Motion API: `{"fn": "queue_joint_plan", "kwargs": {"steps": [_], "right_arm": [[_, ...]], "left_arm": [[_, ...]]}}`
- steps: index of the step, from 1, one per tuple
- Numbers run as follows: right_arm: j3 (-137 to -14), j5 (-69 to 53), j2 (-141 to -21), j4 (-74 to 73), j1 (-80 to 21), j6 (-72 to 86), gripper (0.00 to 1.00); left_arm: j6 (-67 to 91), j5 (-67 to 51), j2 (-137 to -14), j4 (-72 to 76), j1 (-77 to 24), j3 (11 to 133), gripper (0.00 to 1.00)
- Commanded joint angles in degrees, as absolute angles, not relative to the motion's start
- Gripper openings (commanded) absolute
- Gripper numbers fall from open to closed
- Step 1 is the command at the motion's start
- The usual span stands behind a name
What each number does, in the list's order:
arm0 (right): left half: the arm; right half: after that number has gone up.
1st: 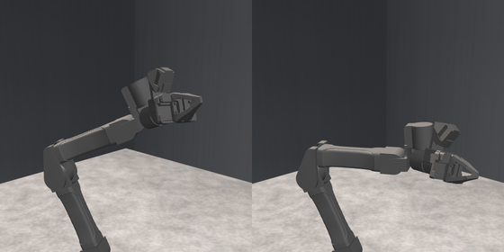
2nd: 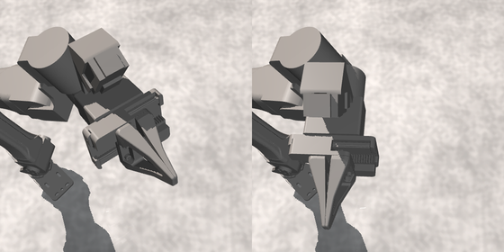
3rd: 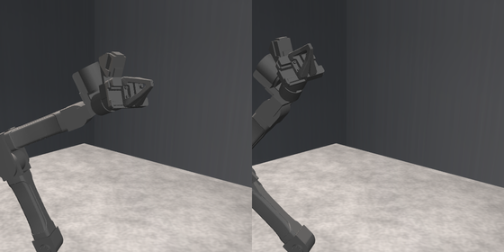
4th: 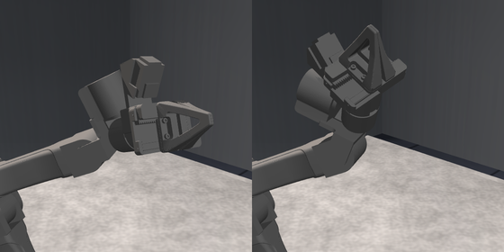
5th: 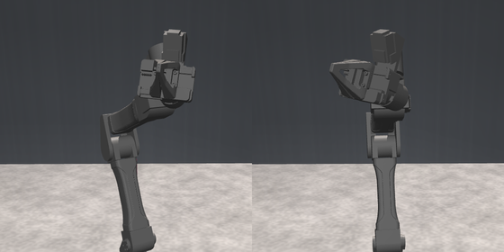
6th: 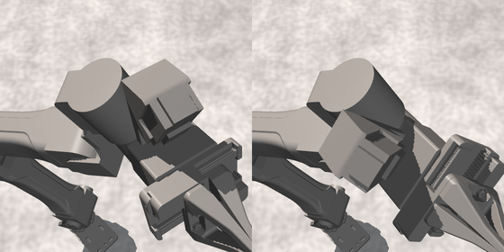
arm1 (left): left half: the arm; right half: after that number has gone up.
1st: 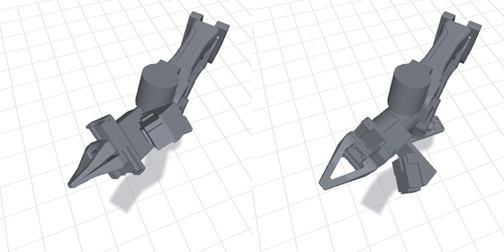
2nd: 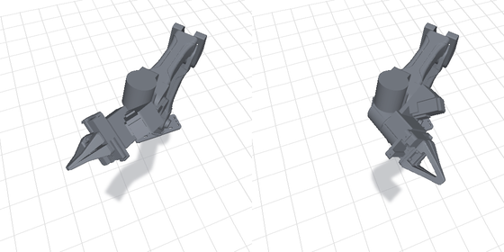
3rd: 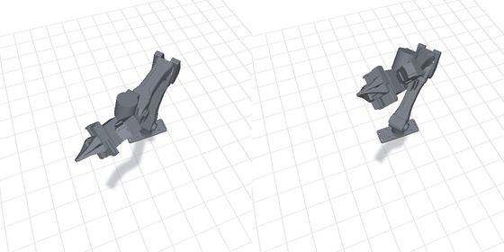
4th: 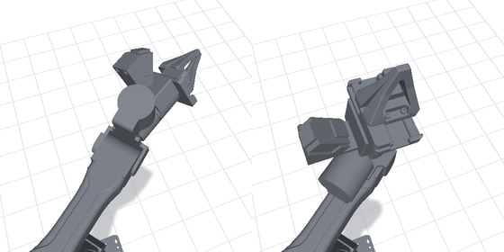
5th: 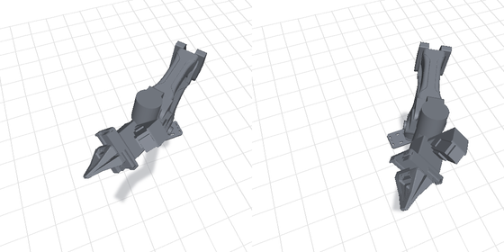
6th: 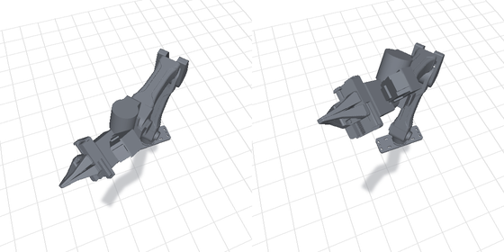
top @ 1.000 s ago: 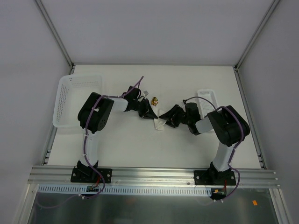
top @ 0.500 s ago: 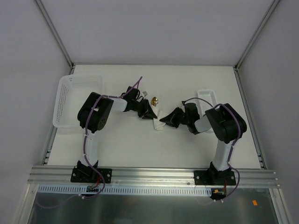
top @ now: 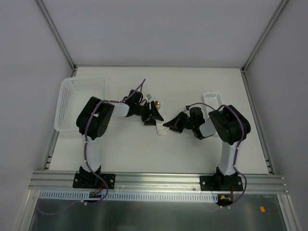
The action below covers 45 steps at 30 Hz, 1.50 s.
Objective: Place the utensils on the paper napkin and roll it up
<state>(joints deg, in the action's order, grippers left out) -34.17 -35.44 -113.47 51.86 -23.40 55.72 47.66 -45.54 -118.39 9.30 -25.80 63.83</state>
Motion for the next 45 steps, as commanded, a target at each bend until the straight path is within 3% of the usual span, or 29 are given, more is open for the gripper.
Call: {"fn": "queue_joint_plan", "kwargs": {"steps": [1,8,17,28,37,45], "right_arm": [[-31.0,-29.9,-119.0,32.3,-24.8,52.1,0.00],[-30.5,-30.7,-118.3,32.9,-24.9,51.2,0.00],[-28.0,-34.6,-117.4,49.6,-25.0,57.3,0.00],[-25.0,-36.5,-124.4,74.0,-25.0,71.3,0.00],[-24.9,-36.9,-124.9,77.3,-25.5,74.2,0.00],[-23.6,-36.8,-125.8,78.8,-25.8,75.1,0.00]], "left_arm": [[46.1,-38.6,-121.4,2.3,-27.9,61.9,0.57],[46.8,-38.4,-123.7,2.3,-28.7,62.8,0.55],[46.8,-38.5,-124.5,2.3,-28.8,62.6,0.55],[46.3,-39.0,-122.3,2.2,-28.8,60.4,0.57],[47.0,-40.5,-123.3,3.9,-28.9,61.0,0.58],[52.6,-43.6,-123.5,16.0,-28.7,58.5,0.56]]}}
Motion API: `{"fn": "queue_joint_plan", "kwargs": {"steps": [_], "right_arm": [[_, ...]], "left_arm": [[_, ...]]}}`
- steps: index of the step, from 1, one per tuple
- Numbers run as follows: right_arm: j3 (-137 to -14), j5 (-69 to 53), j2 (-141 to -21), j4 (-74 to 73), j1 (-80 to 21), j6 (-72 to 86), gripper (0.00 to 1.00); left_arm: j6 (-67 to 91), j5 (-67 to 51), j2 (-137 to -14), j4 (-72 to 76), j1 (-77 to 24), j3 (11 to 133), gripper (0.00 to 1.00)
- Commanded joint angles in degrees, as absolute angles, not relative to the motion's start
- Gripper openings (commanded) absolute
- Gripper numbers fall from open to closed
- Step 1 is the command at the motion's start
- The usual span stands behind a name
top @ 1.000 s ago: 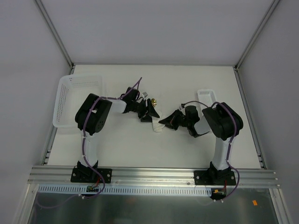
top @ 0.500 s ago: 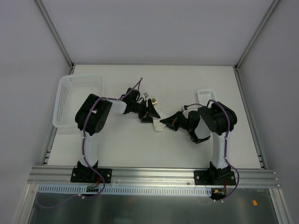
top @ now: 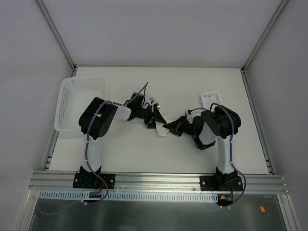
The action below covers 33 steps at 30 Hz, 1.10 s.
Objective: Place the utensils on the paper napkin and roll it up
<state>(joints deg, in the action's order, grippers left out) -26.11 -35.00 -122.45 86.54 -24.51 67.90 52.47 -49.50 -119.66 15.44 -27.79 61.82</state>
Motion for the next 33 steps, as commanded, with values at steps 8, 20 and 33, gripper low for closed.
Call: {"fn": "queue_joint_plan", "kwargs": {"steps": [8,20,33], "right_arm": [[-21.8,-36.7,-126.6,80.7,-25.8,75.7,0.00],[-20.5,-36.3,-127.6,82.4,-25.8,76.2,0.00],[-20.0,-36.6,-121.7,81.7,-25.8,74.1,0.01]], "left_arm": [[56.3,-44.6,-123.9,24.9,-26.4,57.0,0.51],[59.3,-45.4,-124.1,31.1,-24.4,55.5,0.39],[67.0,-55.0,-118.9,48.2,-22.6,54.5,0.00]]}}
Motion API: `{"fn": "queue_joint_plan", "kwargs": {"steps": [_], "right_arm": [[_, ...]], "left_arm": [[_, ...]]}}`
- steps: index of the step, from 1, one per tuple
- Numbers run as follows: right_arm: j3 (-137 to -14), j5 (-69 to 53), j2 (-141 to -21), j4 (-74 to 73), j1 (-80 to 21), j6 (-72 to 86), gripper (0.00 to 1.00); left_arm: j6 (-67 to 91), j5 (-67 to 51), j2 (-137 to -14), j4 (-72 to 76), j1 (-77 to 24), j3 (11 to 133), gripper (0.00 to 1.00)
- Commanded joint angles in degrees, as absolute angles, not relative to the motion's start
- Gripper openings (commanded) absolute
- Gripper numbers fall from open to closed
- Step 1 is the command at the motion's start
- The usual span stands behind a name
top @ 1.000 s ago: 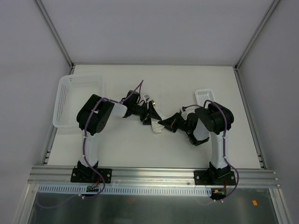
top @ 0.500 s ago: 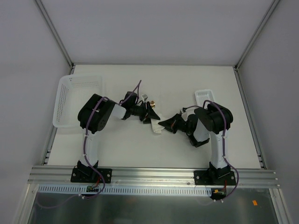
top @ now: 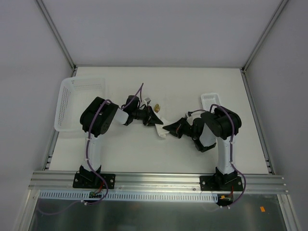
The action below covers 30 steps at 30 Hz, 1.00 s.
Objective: Place the utensils on the paper napkin and roll it up
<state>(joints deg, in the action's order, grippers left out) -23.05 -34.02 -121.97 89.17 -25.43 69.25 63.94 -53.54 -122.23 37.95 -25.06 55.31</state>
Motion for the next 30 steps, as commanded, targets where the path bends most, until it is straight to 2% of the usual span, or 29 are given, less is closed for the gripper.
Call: {"fn": "queue_joint_plan", "kwargs": {"steps": [1,4,6,9,13,16,19,24,30], "right_arm": [[-19.5,-36.4,-119.5,80.7,-25.8,73.6,0.04],[-18.5,-35.7,-111.9,74.5,-25.1,69.5,0.23],[-18.5,-35.4,-106.6,69.0,-23.9,66.4,0.24],[-20.7,-34.9,-93.8,53.0,-22.9,57.9,0.27],[-31.2,-32.2,-78.3,16.2,-22.9,39.5,0.36],[-40.1,-30.0,-70.6,1.6,-22.9,28.2,0.48],[-47.2,-30.8,-68.0,-6.4,-22.9,22.1,0.53],[-52.0,-34.1,-66.6,-6.7,-25.2,20.0,0.60],[-55.6,-34.2,-66.7,-8.4,-29.1,17.1,0.63]], "left_arm": [[67.6,-55.6,-117.5,49.4,-22.5,54.3,0.00],[66.7,-58.2,-113.9,50.4,-22.3,54.5,0.00],[65.5,-59.6,-112.2,50.8,-22.2,54.5,0.00],[63.2,-62.7,-109.1,50.7,-22.0,55.1,0.00],[59.3,-67.4,-104.7,49.3,-21.8,57.0,0.00],[52.8,-70.3,-100.5,43.0,-21.7,58.3,0.00],[46.9,-72.0,-96.3,36.7,-21.8,59.4,0.00],[38.4,-71.6,-91.2,27.4,-21.7,61.9,0.00],[40.6,-72.1,-87.2,26.3,-21.9,63.2,0.00]]}}
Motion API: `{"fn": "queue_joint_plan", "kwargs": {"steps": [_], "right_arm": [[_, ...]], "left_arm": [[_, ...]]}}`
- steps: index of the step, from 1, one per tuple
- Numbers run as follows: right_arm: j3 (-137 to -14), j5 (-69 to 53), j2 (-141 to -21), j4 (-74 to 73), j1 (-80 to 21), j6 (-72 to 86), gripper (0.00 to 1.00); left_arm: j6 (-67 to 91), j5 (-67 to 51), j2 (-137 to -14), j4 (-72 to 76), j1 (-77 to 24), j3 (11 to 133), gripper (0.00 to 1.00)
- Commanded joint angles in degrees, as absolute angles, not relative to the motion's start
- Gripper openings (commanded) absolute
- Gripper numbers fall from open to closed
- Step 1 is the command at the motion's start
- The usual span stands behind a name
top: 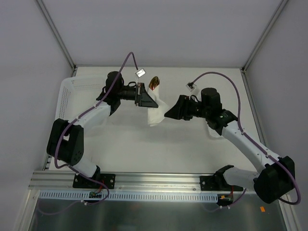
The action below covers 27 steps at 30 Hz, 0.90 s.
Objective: Place the utensils on the paper napkin and roll it up
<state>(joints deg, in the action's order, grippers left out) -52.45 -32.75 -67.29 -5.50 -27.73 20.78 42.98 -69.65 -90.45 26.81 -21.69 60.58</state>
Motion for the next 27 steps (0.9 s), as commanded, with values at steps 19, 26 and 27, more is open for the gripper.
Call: {"fn": "queue_joint_plan", "kwargs": {"steps": [19,26,27], "right_arm": [[-54.4,-37.0,-66.4,3.2,-30.1,21.4,0.00],[-50.4,-38.2,-64.2,5.3,-27.2,23.3,0.00],[-50.2,-38.3,-64.3,5.3,-27.0,23.3,0.00]], "left_arm": [[62.9,-70.9,-86.0,52.9,-22.9,57.7,0.00],[75.7,-69.6,-87.9,64.8,-21.9,60.1,0.00],[77.2,-69.3,-88.0,66.3,-21.8,60.1,0.00]]}}
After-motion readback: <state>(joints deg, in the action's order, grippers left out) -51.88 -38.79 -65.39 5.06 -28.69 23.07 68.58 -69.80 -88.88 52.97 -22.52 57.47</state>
